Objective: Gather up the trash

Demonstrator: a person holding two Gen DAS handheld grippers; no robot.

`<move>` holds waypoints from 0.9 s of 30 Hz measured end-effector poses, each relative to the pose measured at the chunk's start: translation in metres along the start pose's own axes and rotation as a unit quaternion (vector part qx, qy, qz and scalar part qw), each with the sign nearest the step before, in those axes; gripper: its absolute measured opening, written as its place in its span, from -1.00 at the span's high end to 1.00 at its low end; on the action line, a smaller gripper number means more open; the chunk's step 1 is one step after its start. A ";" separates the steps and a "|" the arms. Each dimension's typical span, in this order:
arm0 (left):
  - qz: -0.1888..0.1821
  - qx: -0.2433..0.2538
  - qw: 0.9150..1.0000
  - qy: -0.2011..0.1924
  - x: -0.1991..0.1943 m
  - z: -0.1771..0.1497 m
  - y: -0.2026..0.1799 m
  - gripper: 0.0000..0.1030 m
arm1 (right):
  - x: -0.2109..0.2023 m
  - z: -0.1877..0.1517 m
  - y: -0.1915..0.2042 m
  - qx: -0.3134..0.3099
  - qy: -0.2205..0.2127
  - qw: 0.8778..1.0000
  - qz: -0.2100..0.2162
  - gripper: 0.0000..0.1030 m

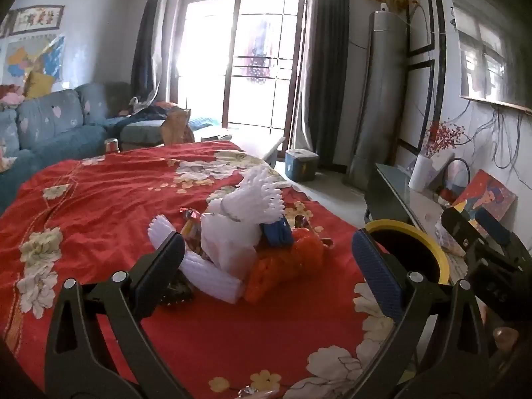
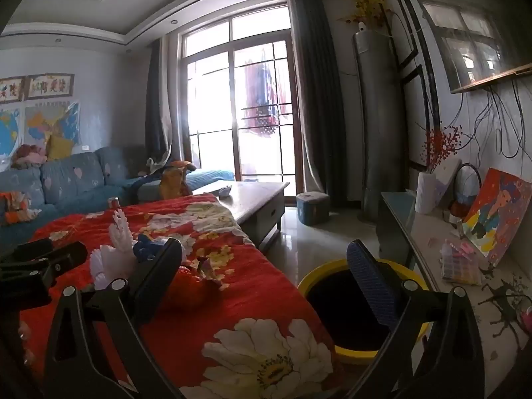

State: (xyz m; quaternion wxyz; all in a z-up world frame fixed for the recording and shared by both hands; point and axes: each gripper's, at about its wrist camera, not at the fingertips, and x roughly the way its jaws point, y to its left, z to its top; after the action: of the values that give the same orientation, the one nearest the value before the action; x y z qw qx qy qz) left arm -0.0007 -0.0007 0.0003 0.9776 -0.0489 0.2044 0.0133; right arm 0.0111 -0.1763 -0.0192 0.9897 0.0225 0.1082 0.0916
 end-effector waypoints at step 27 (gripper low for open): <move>0.000 0.003 1.000 -0.004 -0.004 -0.006 -0.006 -0.79 | -0.001 0.000 0.003 -0.008 -0.003 1.000 -0.001 -0.88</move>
State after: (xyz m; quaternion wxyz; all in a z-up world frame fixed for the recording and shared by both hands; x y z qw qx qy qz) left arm -0.0059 -0.0074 -0.0028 0.9785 -0.0455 0.2008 0.0127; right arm 0.0095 -0.1739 -0.0186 0.9901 0.0144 0.1048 0.0918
